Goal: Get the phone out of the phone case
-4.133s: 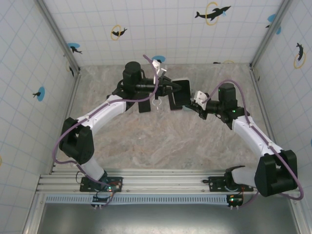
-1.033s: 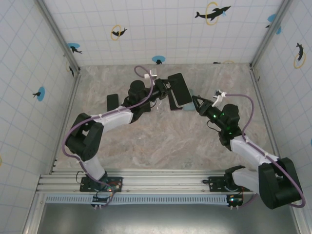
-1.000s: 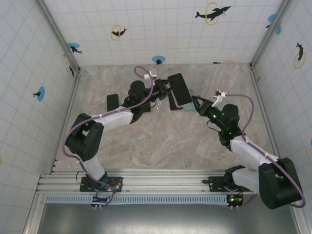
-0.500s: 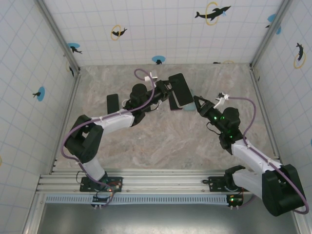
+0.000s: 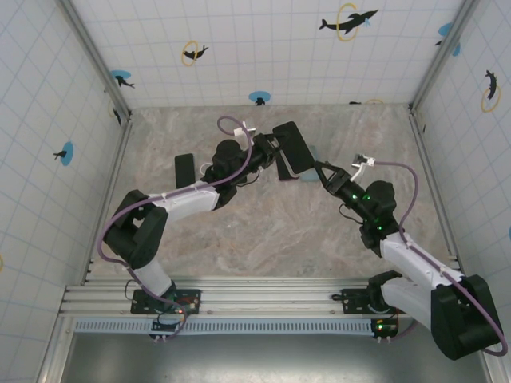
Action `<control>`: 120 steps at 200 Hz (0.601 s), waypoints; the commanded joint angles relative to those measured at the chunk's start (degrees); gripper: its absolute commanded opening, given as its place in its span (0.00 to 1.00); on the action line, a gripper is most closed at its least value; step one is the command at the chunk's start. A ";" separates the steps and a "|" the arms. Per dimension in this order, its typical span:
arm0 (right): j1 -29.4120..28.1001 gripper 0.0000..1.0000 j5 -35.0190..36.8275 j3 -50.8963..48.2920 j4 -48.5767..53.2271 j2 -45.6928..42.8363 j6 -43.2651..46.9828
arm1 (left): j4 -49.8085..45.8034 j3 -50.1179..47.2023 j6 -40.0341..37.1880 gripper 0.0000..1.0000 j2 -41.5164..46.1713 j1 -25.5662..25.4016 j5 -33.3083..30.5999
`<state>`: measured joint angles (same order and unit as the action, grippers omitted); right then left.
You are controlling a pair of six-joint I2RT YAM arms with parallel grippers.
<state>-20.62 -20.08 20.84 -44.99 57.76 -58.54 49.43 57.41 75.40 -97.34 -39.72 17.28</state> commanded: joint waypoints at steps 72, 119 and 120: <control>3.49 0.35 -3.65 -3.43 -7.33 -0.63 -5.67 | 8.36 -0.55 4.37 0.00 1.30 -0.29 -0.36; 3.12 0.35 -5.50 -3.12 -8.88 1.37 -6.40 | 10.51 -0.15 6.27 0.00 0.50 -0.27 -0.30; 3.13 0.35 -5.54 -3.11 -8.97 1.38 -6.36 | 10.51 -0.13 6.26 0.00 0.49 -0.27 -0.26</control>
<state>-17.19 -24.18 18.31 -49.56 58.33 -64.07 53.36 56.42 79.64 -97.36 -39.72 17.28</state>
